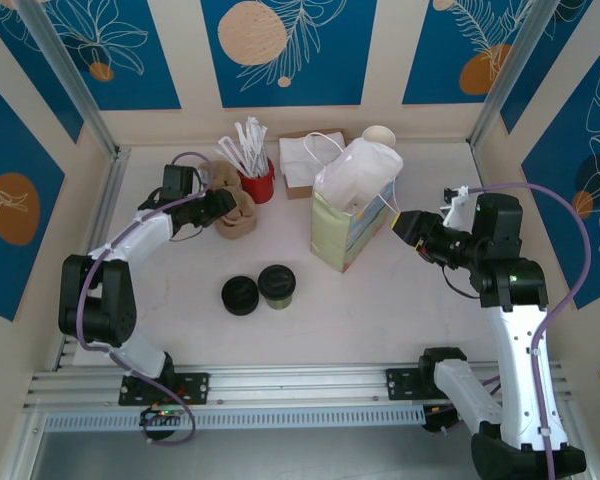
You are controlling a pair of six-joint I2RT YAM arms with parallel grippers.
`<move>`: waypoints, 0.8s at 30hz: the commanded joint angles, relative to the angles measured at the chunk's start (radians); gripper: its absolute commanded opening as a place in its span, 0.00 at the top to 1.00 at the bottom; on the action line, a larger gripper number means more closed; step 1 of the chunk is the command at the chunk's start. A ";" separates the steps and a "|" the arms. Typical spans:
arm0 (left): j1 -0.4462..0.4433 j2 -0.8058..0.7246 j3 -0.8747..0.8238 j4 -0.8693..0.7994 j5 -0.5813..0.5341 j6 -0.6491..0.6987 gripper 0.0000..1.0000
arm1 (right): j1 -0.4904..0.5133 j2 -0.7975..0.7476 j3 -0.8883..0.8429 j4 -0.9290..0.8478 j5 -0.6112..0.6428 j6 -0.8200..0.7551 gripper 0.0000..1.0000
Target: Pack the takeout coffee
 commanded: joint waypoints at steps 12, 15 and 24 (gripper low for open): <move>0.014 0.005 0.015 0.018 0.019 -0.016 0.77 | -0.007 0.004 -0.029 0.031 -0.049 0.019 0.52; 0.013 -0.011 0.013 0.021 0.008 -0.015 0.83 | -0.007 0.005 -0.029 0.033 -0.048 0.018 0.52; 0.015 -0.040 0.012 0.022 0.008 -0.028 0.91 | -0.007 0.006 -0.029 0.034 -0.051 0.018 0.52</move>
